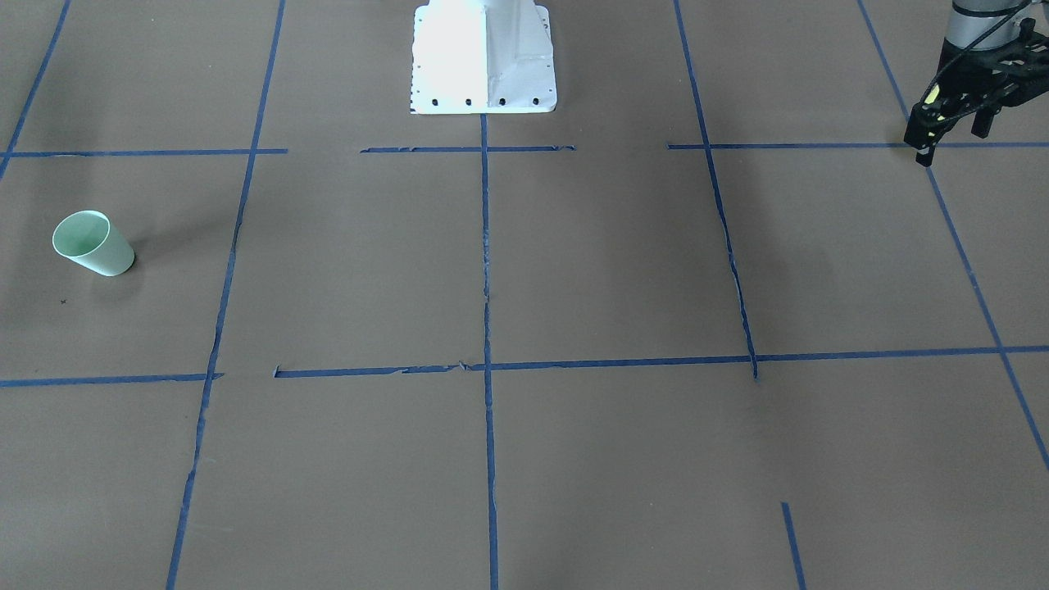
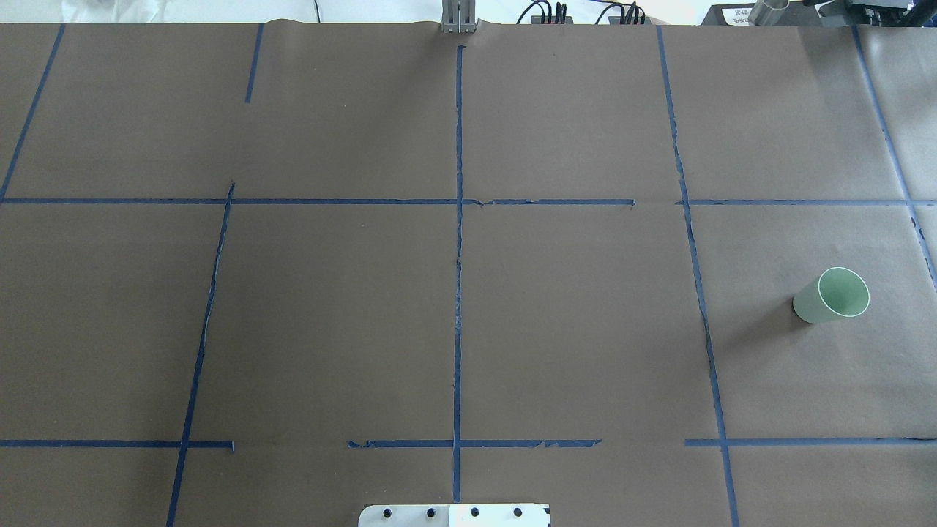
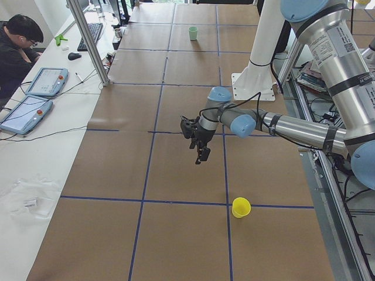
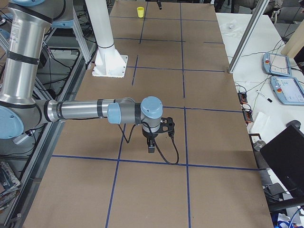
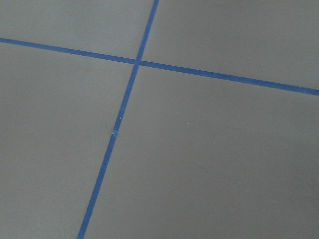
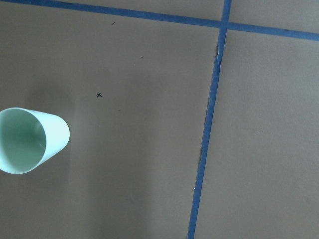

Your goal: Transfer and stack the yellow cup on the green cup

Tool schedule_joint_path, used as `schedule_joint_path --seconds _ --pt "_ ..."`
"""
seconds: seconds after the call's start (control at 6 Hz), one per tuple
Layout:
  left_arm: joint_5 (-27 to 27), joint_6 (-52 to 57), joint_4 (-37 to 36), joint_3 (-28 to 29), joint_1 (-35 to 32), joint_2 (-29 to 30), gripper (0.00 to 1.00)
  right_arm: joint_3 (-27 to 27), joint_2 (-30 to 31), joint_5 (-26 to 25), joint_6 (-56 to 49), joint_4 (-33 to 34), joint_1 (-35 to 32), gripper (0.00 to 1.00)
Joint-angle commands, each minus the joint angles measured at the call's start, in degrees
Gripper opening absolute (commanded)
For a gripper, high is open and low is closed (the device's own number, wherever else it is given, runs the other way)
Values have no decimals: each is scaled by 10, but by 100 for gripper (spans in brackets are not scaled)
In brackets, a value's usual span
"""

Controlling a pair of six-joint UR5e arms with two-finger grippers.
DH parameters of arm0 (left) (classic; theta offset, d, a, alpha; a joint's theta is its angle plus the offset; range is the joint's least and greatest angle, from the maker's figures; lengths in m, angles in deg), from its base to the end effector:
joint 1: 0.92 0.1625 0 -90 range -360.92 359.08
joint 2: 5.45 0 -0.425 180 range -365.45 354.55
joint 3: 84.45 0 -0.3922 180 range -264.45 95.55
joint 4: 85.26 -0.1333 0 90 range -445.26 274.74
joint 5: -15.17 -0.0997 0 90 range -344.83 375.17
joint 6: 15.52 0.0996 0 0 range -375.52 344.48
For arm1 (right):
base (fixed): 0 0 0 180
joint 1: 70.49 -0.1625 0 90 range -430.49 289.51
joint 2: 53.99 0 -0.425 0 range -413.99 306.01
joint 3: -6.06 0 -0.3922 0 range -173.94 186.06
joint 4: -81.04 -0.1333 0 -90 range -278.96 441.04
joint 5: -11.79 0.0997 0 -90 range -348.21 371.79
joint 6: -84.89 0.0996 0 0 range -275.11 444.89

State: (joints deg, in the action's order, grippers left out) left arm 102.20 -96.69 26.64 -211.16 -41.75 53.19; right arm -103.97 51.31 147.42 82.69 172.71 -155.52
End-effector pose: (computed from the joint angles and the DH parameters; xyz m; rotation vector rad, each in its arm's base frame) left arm 0.1391 -0.3032 0.5316 0.2491 0.4157 -0.5600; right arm 0.0288 -0.3859 0.6043 0.0313 -0.7979 -0.1397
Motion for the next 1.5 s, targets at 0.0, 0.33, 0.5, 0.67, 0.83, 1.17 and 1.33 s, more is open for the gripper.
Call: schedule_joint_path --seconds 0.0,0.33,0.5,0.67,0.83,1.17,1.33 --pt "-111 -200 -34 0 83 -30 100 0 0 1 0 0 0 100" --pt "-186 -478 -193 1 217 -26 100 -5 -1 1 0 0 0 100" --pt "-187 -619 -329 0 278 8 100 -5 -1 0 -1 0 0 100" --pt "-178 -755 -482 -5 344 56 100 -7 -2 0 -1 0 0 100" --pt "-94 -823 -557 -5 389 82 100 -7 -3 -1 -1 0 0 100" --pt "-35 -911 -596 22 400 115 100 -8 -4 -1 -2 -1 0 100" --pt "-33 -944 -592 66 403 117 100 -13 -4 -1 -1 -1 0 100"
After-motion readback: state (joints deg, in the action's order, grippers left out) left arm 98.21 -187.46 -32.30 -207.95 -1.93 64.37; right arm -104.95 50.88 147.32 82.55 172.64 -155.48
